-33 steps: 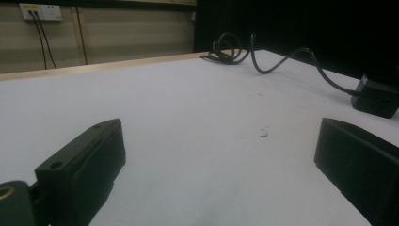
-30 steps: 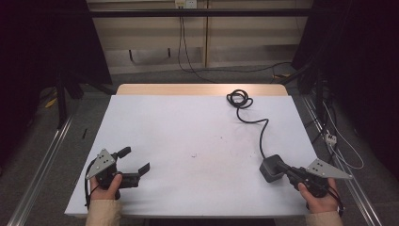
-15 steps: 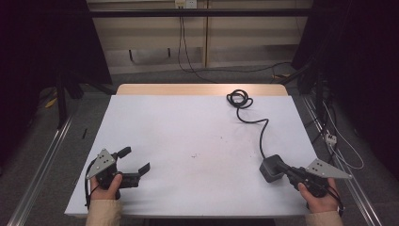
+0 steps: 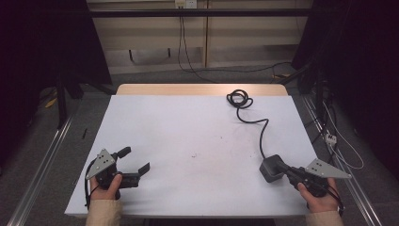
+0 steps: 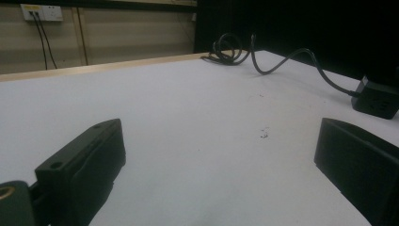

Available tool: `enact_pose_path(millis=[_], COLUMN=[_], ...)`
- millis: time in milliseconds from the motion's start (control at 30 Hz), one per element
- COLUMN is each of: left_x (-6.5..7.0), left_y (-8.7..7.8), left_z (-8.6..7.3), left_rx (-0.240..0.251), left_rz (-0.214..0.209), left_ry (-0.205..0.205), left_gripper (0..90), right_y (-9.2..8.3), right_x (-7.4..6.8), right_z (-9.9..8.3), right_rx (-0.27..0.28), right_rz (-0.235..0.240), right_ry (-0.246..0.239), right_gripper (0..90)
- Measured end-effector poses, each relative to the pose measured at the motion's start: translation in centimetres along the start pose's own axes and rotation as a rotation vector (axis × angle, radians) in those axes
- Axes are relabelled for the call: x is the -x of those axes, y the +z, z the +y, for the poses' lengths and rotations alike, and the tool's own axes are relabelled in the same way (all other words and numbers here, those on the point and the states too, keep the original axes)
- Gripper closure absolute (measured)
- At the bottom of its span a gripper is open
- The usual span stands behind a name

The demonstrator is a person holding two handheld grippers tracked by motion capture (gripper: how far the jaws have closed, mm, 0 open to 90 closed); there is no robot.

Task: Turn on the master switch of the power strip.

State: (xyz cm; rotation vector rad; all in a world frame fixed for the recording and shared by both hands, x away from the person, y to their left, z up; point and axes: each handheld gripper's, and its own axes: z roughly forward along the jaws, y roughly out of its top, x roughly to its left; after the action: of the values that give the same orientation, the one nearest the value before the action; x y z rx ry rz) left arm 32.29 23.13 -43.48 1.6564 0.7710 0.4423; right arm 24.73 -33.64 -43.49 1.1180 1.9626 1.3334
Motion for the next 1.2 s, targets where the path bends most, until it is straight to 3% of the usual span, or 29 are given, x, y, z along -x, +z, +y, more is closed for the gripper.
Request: enact_pose_path(millis=[1200], left_x=[0.15], left_y=[0.11], left_z=[0.00], left_rx=[-0.001], left_rz=[0.004], left_ry=[0.000], left_gripper=[2.1], right_y=[0.04], right_x=[0.01], right_z=[-0.21], right_rx=[0.005], right_rz=[-0.002], right_ry=[0.013], right_gripper=[90.0])
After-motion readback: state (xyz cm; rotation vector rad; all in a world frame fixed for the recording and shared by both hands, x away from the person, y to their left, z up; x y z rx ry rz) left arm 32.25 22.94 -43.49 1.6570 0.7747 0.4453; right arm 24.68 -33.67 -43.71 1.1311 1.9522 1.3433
